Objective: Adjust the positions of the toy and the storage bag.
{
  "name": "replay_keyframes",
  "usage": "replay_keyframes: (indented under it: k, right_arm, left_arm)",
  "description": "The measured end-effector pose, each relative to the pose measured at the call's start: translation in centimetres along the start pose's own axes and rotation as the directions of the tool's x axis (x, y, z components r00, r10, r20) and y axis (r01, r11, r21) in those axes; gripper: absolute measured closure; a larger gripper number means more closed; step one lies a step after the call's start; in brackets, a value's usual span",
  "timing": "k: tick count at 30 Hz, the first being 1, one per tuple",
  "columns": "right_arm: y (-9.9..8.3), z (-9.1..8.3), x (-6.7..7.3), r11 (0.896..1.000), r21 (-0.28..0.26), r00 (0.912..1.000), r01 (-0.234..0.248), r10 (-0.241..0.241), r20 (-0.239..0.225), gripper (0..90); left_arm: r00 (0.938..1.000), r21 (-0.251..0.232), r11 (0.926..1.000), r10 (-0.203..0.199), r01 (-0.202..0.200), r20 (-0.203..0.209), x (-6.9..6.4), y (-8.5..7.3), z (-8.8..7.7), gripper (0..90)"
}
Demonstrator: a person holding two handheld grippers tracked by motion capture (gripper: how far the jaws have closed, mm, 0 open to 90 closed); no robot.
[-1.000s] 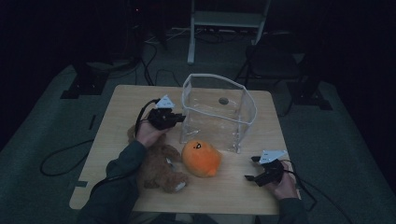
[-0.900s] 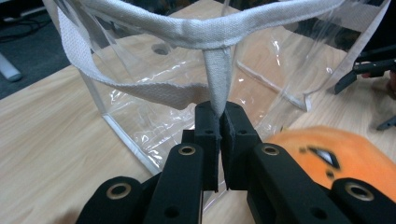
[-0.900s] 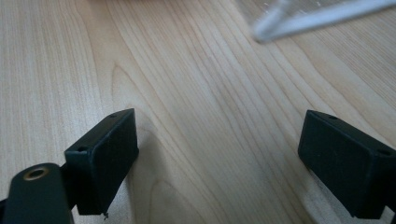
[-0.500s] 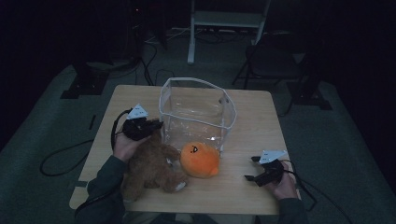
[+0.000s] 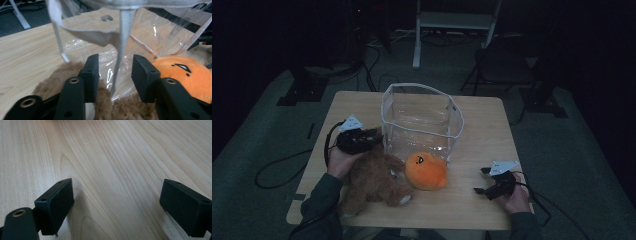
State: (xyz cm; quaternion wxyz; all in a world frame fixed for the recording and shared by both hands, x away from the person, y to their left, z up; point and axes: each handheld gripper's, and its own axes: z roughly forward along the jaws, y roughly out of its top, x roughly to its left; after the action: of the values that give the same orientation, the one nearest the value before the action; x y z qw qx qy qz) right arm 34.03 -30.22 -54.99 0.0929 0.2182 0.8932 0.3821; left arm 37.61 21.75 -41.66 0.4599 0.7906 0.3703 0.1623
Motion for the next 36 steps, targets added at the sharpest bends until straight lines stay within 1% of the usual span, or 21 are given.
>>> replay_keyframes:
  k: [1, 3, 5, 8, 10, 13, 16, 18, 23, 26, 28, 30, 31, 32, 35, 36]
  right_arm:
    - [0.0, 0.0, 0.0, 1.000, 0.000, 1.0000, 0.000, 0.000, 0.000, 11.4]
    - [0.0, 0.0, 0.0, 1.000, 0.000, 1.0000, 0.000, 0.000, 0.000, 11.4]
    - [0.0, 0.0, 0.0, 1.000, 0.001, 1.0000, -0.001, 0.001, 0.000, 11.3]
    - [0.0, 0.0, 0.0, 1.000, 0.000, 1.0000, -0.002, 0.002, -0.001, 11.3]
    - [0.0, 0.0, 0.0, 1.000, 0.001, 1.0000, -0.002, 0.002, -0.001, 11.3]
    - [0.0, 0.0, 0.0, 1.000, 0.001, 1.0000, -0.001, 0.001, -0.001, 11.4]
    - [0.0, 0.0, -0.1, 1.000, 0.002, 1.0000, 0.001, -0.001, -0.002, 11.4]
    - [0.0, 0.0, -0.1, 1.000, 0.002, 1.0000, 0.000, 0.000, -0.002, 11.4]
    - [0.0, 0.0, 0.0, 1.000, 0.002, 0.9999, -0.008, 0.008, 0.006, 11.4]
    - [0.0, 0.0, 0.1, 1.000, 0.002, 0.9999, -0.010, 0.010, 0.009, 11.4]
    - [0.0, 0.0, 0.1, 1.000, 0.002, 0.9999, -0.012, 0.012, 0.011, 11.4]
    - [0.0, 0.0, 0.1, 1.000, 0.001, 0.9999, -0.012, 0.012, 0.011, 11.4]
    - [0.0, 0.0, 0.1, 1.000, 0.001, 0.9999, -0.012, 0.012, 0.011, 11.4]
    - [0.0, 0.0, 0.1, 1.000, 0.002, 0.9999, -0.012, 0.012, 0.012, 11.4]
    - [0.0, 0.0, 0.1, 1.000, 0.001, 0.9998, -0.013, 0.013, 0.012, 11.4]
    - [0.0, 0.0, 0.1, 1.000, 0.001, 0.9998, -0.013, 0.013, 0.012, 11.4]
  left_arm:
    - [0.9998, 0.004, 1.0000, -0.003, 0.003, -0.020, 0.0, -0.2, -0.2, 55.8]
    - [0.9994, 0.004, 1.0000, -0.004, 0.004, -0.034, -0.1, -0.5, -0.7, 55.8]
    - [0.9983, -0.002, 0.9999, -0.014, 0.014, -0.057, -0.3, -0.9, -1.1, 55.8]
    - [0.9961, -0.007, 0.9993, -0.038, 0.037, -0.079, -0.1, -1.5, -1.6, 54.8]
    - [0.9949, -0.009, 0.9984, -0.057, 0.056, -0.083, 0.2, -2.0, -1.7, 54.0]
    - [0.9927, -0.003, 0.9972, -0.074, 0.074, -0.096, 0.4, -2.6, -1.7, 52.3]
    - [0.9889, 0.002, 0.9963, -0.086, 0.086, -0.121, 0.5, -3.1, -1.7, 49.9]
    - [0.9852, 0.002, 0.9963, -0.085, 0.086, -0.149, 0.4, -3.4, -1.7, 49.5]
    - [0.9811, 0.005, 0.9950, -0.098, 0.100, -0.167, 0.3, -3.8, -2.0, 47.8]
    - [0.9755, 0.006, 0.9932, -0.113, 0.116, -0.189, 0.2, -4.1, -2.0, 46.3]
    - [0.9727, 0.006, 0.9910, -0.130, 0.134, -0.192, 0.3, -4.4, -1.9, 45.6]
    - [0.9701, 0.006, 0.9896, -0.140, 0.144, -0.199, 0.4, -4.6, -1.8, 45.1]
    - [0.9701, 0.006, 0.9896, -0.140, 0.144, -0.199, 0.4, -4.6, -1.8, 44.6]
    - [0.9683, 0.007, 0.9881, -0.149, 0.154, -0.200, 0.4, -4.7, -1.7, 44.6]
    - [0.9658, 0.015, 0.9857, -0.162, 0.168, -0.203, 0.5, -4.9, -1.6, 43.9]
    - [0.9665, 0.020, 0.9852, -0.163, 0.170, -0.198, 0.6, -4.9, -1.5, 43.9]
